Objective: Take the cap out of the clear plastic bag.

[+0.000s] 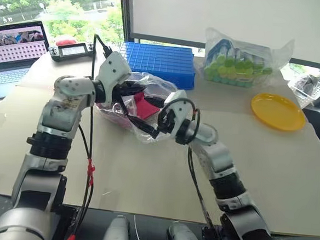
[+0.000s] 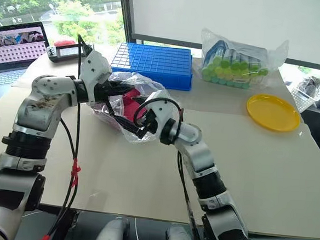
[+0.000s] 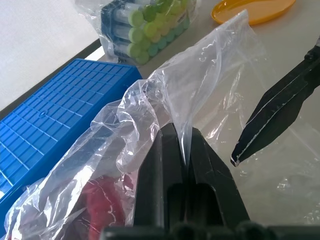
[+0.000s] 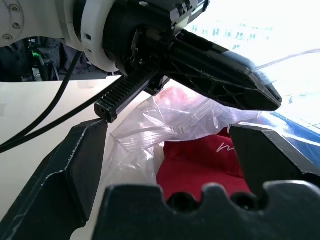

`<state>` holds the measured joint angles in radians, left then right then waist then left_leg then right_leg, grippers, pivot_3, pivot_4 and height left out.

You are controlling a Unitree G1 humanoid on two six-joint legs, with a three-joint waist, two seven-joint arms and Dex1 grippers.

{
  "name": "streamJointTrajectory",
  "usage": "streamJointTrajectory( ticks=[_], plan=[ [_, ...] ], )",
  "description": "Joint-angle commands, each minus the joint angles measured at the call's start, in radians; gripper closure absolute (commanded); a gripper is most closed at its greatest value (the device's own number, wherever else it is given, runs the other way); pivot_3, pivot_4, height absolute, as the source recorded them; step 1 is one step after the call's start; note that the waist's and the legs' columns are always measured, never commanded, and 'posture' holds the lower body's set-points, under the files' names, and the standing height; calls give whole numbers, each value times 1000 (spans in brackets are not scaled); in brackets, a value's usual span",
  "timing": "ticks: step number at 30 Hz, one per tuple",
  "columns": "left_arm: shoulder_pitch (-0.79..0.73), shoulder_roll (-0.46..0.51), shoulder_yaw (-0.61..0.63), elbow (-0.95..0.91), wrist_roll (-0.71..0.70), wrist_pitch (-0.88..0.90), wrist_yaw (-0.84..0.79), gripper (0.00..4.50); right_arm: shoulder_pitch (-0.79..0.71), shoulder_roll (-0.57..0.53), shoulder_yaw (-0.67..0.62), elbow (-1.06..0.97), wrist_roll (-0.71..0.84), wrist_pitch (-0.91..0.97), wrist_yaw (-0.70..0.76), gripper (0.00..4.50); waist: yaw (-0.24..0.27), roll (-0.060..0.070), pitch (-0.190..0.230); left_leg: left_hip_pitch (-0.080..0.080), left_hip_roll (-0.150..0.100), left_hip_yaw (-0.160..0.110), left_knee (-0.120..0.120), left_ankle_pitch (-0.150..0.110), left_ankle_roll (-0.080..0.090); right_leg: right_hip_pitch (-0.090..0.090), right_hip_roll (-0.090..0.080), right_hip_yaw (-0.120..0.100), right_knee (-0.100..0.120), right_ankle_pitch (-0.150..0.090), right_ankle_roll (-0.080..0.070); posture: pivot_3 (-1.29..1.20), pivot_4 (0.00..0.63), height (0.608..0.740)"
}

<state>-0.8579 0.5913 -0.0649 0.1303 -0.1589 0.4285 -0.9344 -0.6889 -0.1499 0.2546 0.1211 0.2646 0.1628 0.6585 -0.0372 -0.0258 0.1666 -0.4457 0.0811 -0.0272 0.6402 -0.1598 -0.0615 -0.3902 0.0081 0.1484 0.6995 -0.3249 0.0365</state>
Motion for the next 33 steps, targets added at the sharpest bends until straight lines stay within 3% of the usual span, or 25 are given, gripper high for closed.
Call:
streamJointTrajectory(
  ticks=[1,8,13,19,25,28,33],
  plan=[
    [-17,4,2,-60,-18,11,-5,4480,-23,-60,-24,44,-86,-112,11,0,2,0,0,0,0,0,0,0,0,0,0,0,0,0,0,0,150,713],
    [-15,-5,4,-67,-23,23,-3,4480,-85,-43,109,246,-328,-367,-20,0,-20,0,0,1,0,0,-1,0,0,-1,0,0,1,0,0,0,150,713],
    [-15,-13,4,-74,-30,31,-2,4480,-207,-26,196,460,-555,-514,-180,0,-30,0,0,1,0,0,-1,0,0,-1,0,0,1,0,0,0,150,713],
    [-18,-24,0,-75,-37,35,-1,4480,-335,5,251,669,-723,-565,-360,0,-25,0,1,1,0,-1,-1,1,-1,-1,0,0,1,0,-1,0,150,713],
    [-23,-29,-3,-68,-38,29,3,4480,-362,30,264,768,-781,-588,-437,0,-29,0,1,1,0,-1,-1,1,-1,-1,0,0,1,0,-1,0,150,713],
    [-25,-27,-4,-63,-38,24,2,4500,-347,23,251,771,-771,-603,-434,669,-29,1,1,1,0,-1,-1,1,-1,-1,0,0,1,1,-1,0,150,713],
    [-24,-26,-4,-60,-39,22,0,4500,-322,-2,243,764,-764,-616,-433,2326,-30,1,1,1,0,-1,-1,1,-1,-1,0,0,1,0,-1,0,150,713]
  ],
)
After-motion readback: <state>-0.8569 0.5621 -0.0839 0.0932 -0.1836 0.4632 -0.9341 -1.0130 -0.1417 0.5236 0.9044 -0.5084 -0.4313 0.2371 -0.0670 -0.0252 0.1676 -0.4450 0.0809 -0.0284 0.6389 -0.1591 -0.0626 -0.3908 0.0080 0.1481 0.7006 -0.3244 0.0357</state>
